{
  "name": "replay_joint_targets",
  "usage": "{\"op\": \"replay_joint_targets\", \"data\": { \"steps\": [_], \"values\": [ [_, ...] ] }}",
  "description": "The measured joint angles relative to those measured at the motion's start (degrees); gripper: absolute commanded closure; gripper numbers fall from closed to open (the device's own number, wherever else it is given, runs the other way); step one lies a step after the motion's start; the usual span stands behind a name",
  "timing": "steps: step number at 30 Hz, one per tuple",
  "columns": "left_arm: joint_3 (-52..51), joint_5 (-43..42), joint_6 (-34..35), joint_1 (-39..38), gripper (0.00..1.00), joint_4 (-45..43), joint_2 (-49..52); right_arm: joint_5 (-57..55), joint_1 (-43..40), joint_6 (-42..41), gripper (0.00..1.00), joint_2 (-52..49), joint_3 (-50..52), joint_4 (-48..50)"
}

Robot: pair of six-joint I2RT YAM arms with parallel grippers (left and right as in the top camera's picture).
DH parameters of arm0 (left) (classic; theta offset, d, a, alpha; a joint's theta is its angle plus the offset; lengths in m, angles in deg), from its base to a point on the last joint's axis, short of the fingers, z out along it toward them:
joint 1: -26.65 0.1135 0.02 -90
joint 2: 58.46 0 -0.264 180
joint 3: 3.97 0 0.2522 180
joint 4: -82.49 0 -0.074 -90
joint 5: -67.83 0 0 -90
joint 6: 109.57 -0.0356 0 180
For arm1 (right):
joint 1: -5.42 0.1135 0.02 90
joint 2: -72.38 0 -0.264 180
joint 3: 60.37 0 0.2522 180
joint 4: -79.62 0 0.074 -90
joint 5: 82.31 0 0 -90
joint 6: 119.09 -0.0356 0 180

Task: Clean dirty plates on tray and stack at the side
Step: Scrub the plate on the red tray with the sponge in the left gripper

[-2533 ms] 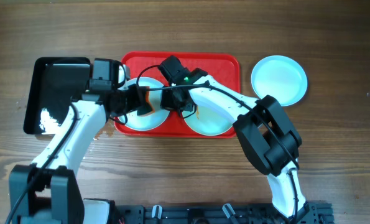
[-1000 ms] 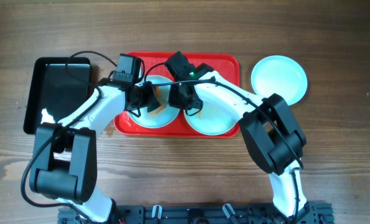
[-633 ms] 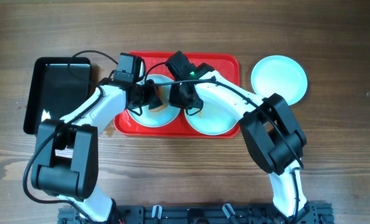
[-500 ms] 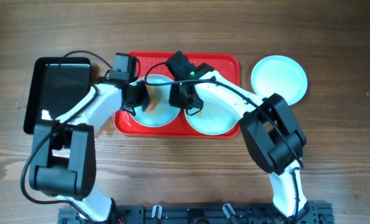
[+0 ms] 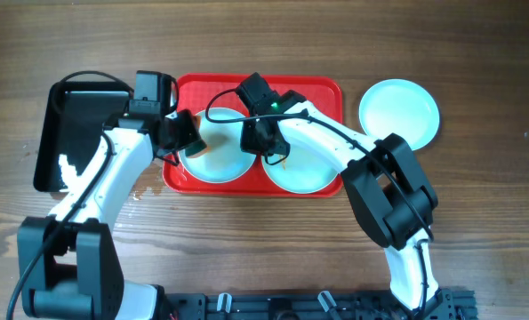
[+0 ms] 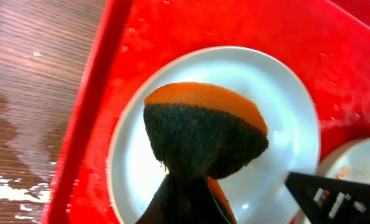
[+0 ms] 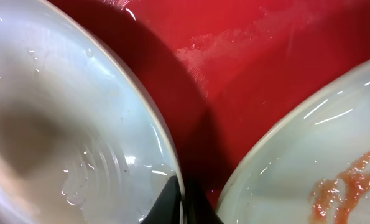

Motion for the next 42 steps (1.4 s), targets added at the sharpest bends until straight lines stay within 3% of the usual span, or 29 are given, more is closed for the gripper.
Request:
{"op": "replay_joint_targets", "data": {
  "steps": [13,21,27,33,42],
  "values": [
    [0.0,-6.0,5.6,-7.6,0.96,-7.9,10.2,0.9,-0.3,0.0,0.96,0.0,0.0,0.2],
    [0.7,14.4,5.8,-5.3,0.96,5.2,10.1,1.0,-0.3,0.2,0.96,0.0,0.0,0.2],
    [2.8,18.2,5.8,-5.1,0.96,5.1,10.1,2.0,0.0,0.2,0.96,-0.1,0.0,1.0],
    [4.6,5.0,7.8,-8.4,0.96,-4.9,9.9,1.9,0.1,0.2,0.96,-0.1,0.1,1.1],
    [5.3,0.7,9.7,-9.3,0.96,-6.6,15.1,2.0,0.1,0.2,0.96,-0.1,0.1,1.1]
  ]
}}
